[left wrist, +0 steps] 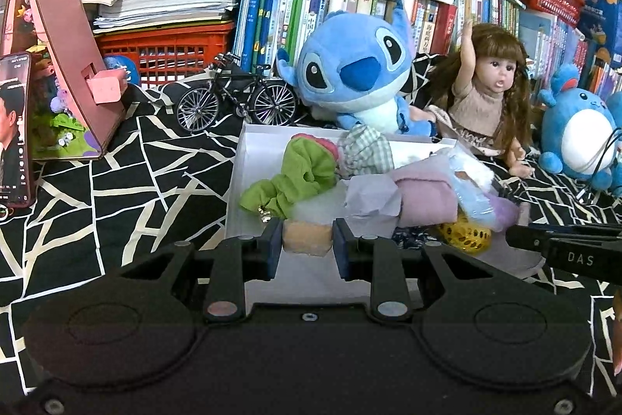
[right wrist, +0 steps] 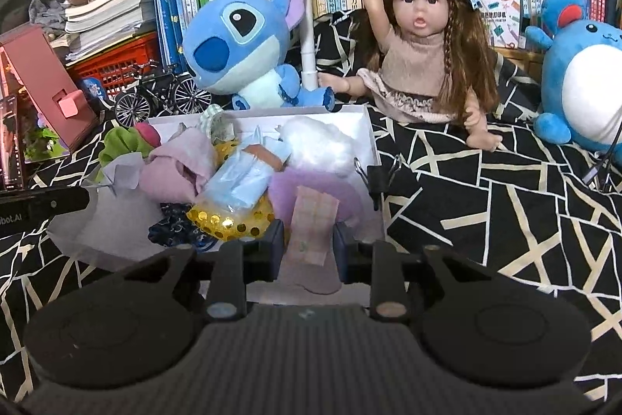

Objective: Organize soft objects
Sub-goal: 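Carry the beige sponge and pink card with both tools over the tray, then open both tools to release the sponge and card into the tray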

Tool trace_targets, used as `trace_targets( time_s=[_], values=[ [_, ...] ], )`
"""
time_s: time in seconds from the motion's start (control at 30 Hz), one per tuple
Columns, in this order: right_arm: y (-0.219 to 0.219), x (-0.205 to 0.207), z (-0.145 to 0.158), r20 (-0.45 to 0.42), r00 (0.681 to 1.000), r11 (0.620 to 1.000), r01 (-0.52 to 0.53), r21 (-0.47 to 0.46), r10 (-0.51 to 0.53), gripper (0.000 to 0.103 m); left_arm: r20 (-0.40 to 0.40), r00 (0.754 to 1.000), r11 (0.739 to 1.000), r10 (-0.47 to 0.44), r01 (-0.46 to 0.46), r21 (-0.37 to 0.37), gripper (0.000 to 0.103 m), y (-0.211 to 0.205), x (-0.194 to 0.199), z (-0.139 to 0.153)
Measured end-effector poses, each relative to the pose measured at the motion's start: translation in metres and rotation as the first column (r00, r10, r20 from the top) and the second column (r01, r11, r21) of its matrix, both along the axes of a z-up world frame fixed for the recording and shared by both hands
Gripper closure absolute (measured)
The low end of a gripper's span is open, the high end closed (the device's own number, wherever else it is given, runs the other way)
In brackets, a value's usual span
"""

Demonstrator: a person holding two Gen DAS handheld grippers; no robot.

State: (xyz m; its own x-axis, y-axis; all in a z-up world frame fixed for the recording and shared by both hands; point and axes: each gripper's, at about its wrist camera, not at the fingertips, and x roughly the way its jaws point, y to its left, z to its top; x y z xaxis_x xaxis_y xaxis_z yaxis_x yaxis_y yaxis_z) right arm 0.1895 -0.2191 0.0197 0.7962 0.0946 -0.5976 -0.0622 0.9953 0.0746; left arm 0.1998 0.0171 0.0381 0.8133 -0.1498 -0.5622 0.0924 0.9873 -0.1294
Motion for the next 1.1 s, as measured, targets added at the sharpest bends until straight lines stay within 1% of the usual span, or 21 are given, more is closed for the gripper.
trace_targets(
  time_s=[0.1,0.17,0.27,0.63,0.77,1.0,1.1],
  values=[
    [0.000,0.002,-0.001,-0.011,1.000,1.000,0.005,0.010,-0.005,0.071,-0.008,1.000,1.000,0.007,-0.007,0.001,0.077,0.001,0.004,-0.003],
    [-0.001,0.003,-0.002,-0.021,1.000,1.000,0.007,0.014,-0.007,0.075,-0.012,1.000,1.000,0.012,-0.012,0.003,0.077,0.001,0.006,-0.005],
    [-0.001,0.004,-0.002,-0.032,0.999,1.000,0.005,0.030,-0.004,0.075,-0.016,1.000,1.000,0.014,-0.014,0.008,0.077,0.001,0.008,-0.007],
    [0.006,0.001,0.001,-0.023,1.000,0.999,-0.021,0.038,0.021,0.075,-0.009,1.000,1.000,0.010,-0.009,0.010,0.075,0.000,0.009,-0.007],
    [0.007,-0.001,0.001,-0.021,0.999,0.999,-0.026,0.043,0.027,0.070,-0.005,1.000,1.000,0.008,-0.008,0.002,0.067,-0.001,0.007,-0.005],
    [0.008,-0.008,0.006,-0.001,0.999,0.999,-0.036,0.032,0.036,0.068,0.008,1.000,1.000,0.002,-0.002,0.018,0.058,-0.005,0.000,-0.002],
    [0.010,-0.012,0.008,0.009,0.999,0.999,-0.040,0.023,0.040,0.061,0.010,1.000,1.000,-0.002,0.002,0.018,0.051,-0.006,-0.004,0.000]
  ],
)
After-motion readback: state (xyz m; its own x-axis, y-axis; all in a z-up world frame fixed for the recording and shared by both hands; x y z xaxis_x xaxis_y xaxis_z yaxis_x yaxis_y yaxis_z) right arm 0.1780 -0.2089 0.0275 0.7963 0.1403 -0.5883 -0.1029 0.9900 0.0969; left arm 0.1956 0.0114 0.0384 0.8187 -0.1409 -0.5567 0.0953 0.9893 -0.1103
